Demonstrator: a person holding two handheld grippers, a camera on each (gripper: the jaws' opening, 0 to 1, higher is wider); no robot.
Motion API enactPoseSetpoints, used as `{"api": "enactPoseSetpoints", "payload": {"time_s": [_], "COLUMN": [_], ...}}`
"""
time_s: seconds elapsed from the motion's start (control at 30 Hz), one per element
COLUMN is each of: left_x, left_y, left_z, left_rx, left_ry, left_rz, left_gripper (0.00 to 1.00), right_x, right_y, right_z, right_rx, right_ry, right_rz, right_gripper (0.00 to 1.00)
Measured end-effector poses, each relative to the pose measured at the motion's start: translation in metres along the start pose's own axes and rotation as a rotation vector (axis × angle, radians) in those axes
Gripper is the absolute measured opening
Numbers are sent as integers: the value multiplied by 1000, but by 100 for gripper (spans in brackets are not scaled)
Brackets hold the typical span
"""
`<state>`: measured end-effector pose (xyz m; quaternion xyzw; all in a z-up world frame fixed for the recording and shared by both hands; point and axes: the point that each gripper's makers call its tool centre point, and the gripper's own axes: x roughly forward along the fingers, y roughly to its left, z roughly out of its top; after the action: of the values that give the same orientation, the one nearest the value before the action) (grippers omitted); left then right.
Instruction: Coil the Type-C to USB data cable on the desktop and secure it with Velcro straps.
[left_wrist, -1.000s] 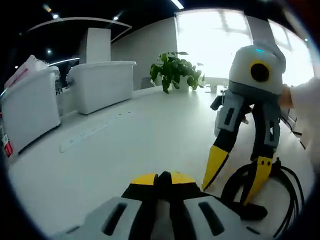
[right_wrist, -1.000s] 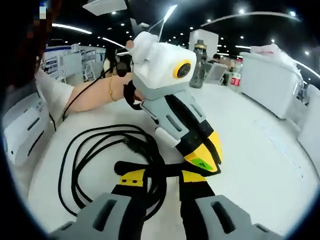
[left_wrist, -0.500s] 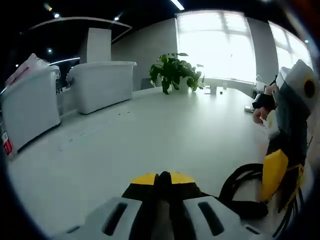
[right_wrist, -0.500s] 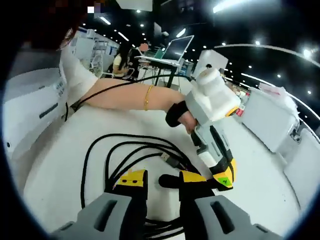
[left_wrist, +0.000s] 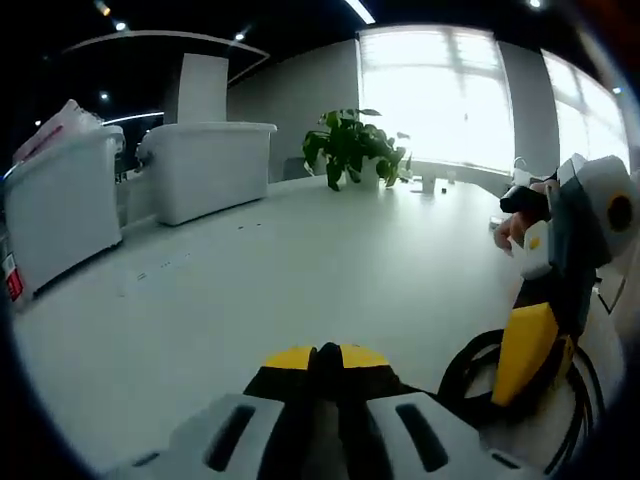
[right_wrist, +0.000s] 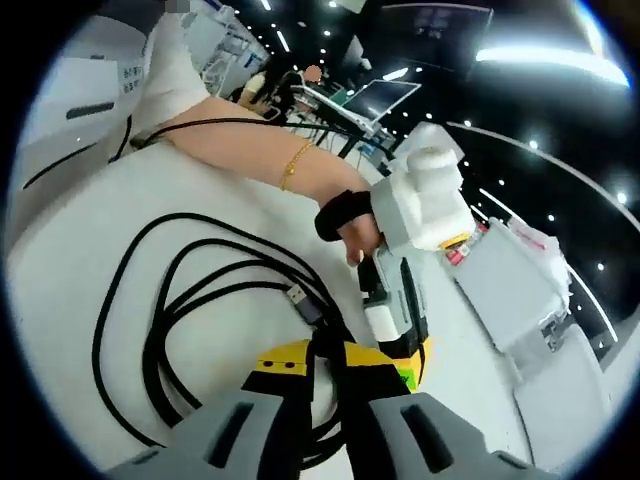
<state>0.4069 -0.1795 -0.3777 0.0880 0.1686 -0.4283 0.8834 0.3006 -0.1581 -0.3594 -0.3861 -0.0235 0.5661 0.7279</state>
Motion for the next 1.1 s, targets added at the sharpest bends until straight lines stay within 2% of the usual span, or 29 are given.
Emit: {"api": "enactPoseSetpoints", "payload": {"time_s": [0.1, 0.17, 0.23, 0.3, 0.33, 0.4, 0.53, 0.8, 0.87, 0.97, 1.1], "left_x": [0, 0, 0, 0, 0, 0, 0, 0, 0, 1, 0], "left_y": [0, 1, 1, 1, 1, 1, 0, 0, 0, 1, 1], "left_z": [0, 0, 0, 0, 0, 0, 0, 0, 0, 0, 0], "left_rx": [-5, -14, -18, -21, -21, -20, -21, -28, -30, -34, -36], "left_ry": [-1, -3, -5, -7, -7, -7, -7, -12, -12, -15, -16], "left_rz": [1, 2, 1, 0, 0, 0, -1, -3, -4, -4, -3], "left_gripper": [9, 9, 9, 9, 8, 8, 8, 8, 8, 8, 7], "right_x": [0, -2, -5, -7, -7, -11, -12, 0, 3, 4, 6], "right_y": [0, 9, 16, 20, 17, 15, 5, 9, 9, 14, 13], "right_z": [0, 1, 5, 1, 2, -1, -6, -5, -6, -3, -2], "right_rx": [1, -10, -54, -98, -128, -121, -125, -139, -139, -205, -201], "right_ry": [-6, -16, -33, -10, -21, -8, 3, -17, -20, -32, -38], "right_rz": [2, 45, 72, 92, 73, 80, 47, 53, 48, 65, 66], "right_gripper": [8, 12, 15, 18, 18, 18, 17, 6, 7, 7, 7]}}
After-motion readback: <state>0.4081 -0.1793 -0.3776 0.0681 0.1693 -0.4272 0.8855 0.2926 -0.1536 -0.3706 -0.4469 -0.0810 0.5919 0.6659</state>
